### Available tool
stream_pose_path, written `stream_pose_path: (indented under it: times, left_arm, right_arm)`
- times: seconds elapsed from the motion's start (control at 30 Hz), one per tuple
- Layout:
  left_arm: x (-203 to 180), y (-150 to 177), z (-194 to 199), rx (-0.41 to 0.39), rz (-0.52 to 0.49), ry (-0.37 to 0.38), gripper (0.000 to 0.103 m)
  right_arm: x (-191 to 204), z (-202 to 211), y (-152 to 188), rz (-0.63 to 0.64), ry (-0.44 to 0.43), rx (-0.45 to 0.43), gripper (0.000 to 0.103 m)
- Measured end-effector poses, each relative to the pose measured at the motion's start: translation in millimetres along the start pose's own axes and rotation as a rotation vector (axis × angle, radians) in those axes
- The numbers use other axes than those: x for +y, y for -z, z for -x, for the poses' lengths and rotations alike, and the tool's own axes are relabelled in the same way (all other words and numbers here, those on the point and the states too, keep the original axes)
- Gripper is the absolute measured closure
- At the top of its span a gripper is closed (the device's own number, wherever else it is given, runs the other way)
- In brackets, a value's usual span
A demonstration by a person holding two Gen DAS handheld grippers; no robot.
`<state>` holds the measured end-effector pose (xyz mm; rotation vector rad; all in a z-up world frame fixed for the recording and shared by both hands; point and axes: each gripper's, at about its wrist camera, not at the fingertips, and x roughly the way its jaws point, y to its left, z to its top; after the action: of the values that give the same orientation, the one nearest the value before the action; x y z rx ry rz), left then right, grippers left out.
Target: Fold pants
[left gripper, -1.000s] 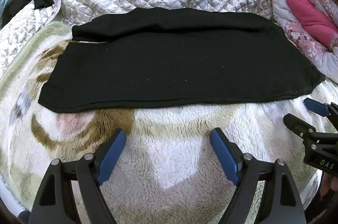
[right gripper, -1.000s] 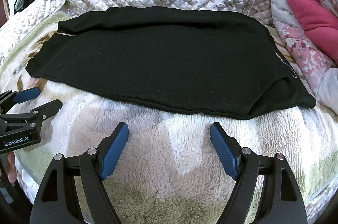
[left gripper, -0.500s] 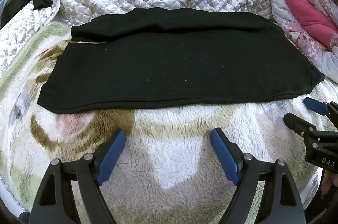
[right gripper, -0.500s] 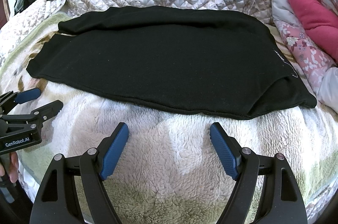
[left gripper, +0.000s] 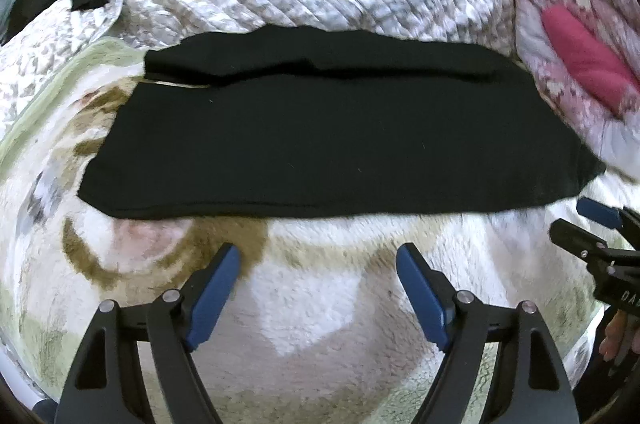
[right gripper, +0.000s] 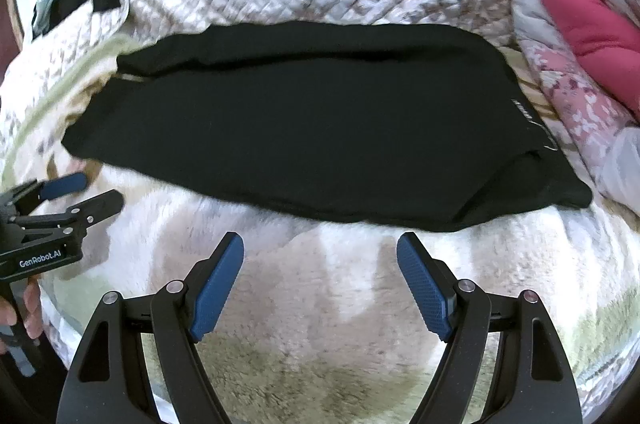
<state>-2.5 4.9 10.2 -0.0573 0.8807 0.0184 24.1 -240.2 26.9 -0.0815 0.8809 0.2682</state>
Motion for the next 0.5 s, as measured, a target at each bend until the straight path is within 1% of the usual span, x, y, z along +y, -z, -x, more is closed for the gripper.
stream_pose_path:
  times: [0.07, 0.13, 0.23, 0.33, 0.4, 0.5]
  left_arm:
    - [9.6, -2.3, 3.7, -0.018, 0.028, 0.002, 0.022]
    - [22.6, -4.5, 4.3, -0.026, 0.071, 0.007, 0.022]
    - [47.9, -4.7, 3.2, -0.031, 0.156, 0.007, 0.024]
    - [75.3, -3.2, 0.3, -0.028, 0.251, 0.012, 0.024]
    - [93.9, -1.7, -3.1, -0.024, 0.318, 0.024, 0.024]
    - [114.9, 0.4, -9.2, -0.022, 0.409, 0.062, 0.026]
  right_arm:
    - [-11.8, 5.2, -2.2, -0.045, -0.01, -0.011, 0.024]
    - [-23.9, 9.2, -5.9, -0.084, -0.001, -0.028, 0.024]
    - [-45.4, 12.4, -8.4, -0.158, 0.009, -0.039, 0.024]
    - [-71.7, 9.8, -7.2, -0.267, 0.001, -0.03, 0.024]
    - [-85.6, 7.6, -4.8, -0.329, -0.036, -0.03, 0.024]
    - [-93.0, 7.1, -7.1, -0.373, -0.064, -0.05, 0.024]
